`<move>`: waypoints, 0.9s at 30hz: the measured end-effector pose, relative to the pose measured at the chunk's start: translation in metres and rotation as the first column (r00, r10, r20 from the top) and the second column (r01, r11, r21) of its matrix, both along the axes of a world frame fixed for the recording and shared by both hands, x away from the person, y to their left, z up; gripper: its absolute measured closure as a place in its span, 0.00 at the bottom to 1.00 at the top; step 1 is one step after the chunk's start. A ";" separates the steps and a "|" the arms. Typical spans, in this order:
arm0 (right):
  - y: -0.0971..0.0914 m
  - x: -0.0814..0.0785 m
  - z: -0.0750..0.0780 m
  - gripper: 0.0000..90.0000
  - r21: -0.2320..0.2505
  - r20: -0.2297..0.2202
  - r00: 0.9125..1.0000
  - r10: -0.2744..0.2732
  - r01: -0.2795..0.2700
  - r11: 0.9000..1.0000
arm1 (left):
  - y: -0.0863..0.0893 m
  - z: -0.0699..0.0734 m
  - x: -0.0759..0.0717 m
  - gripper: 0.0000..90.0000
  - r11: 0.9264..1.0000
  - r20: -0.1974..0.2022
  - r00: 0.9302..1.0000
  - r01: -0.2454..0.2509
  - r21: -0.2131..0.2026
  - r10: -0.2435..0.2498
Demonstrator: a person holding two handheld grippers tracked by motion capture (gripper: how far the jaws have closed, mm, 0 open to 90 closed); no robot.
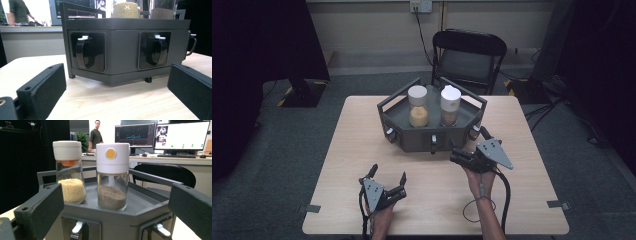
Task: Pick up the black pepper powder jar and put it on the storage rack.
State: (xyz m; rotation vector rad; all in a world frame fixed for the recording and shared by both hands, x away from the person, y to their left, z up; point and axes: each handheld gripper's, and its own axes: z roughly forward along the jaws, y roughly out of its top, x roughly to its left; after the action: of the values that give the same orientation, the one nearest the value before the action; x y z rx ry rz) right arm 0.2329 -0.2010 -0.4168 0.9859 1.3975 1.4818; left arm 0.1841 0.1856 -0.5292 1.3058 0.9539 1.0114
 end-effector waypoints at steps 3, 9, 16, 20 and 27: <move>0.000 -0.008 -0.006 0.00 0.017 0.010 1.000 -0.015 0.015 1.000 | 0.000 0.000 0.000 0.01 1.000 0.000 1.000 0.000 0.000 0.000; 0.000 -0.021 -0.011 0.00 0.006 0.009 0.999 -0.034 0.034 0.999 | 0.000 0.000 0.000 0.01 1.000 0.000 1.000 0.000 0.000 0.000; 0.002 -0.037 -0.021 0.00 -0.008 0.041 0.998 -0.053 0.053 0.999 | 0.000 0.000 0.000 0.01 1.000 0.000 1.000 -0.001 0.000 0.001; 0.001 -0.046 -0.029 0.00 -0.015 0.043 0.997 -0.069 0.070 0.997 | 0.000 0.000 0.000 0.01 1.000 0.001 1.000 -0.001 0.000 0.001; -0.001 -0.056 -0.040 0.00 -0.015 0.043 0.995 -0.088 0.089 0.996 | 0.000 0.000 0.000 0.01 1.000 0.002 1.000 -0.001 0.001 0.001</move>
State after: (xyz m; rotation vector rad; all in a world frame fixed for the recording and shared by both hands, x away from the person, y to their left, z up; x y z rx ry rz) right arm 0.1768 -0.2022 -0.4567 0.9881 1.3179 1.4148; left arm 0.1841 0.1854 -0.5294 1.3049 0.9535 1.0138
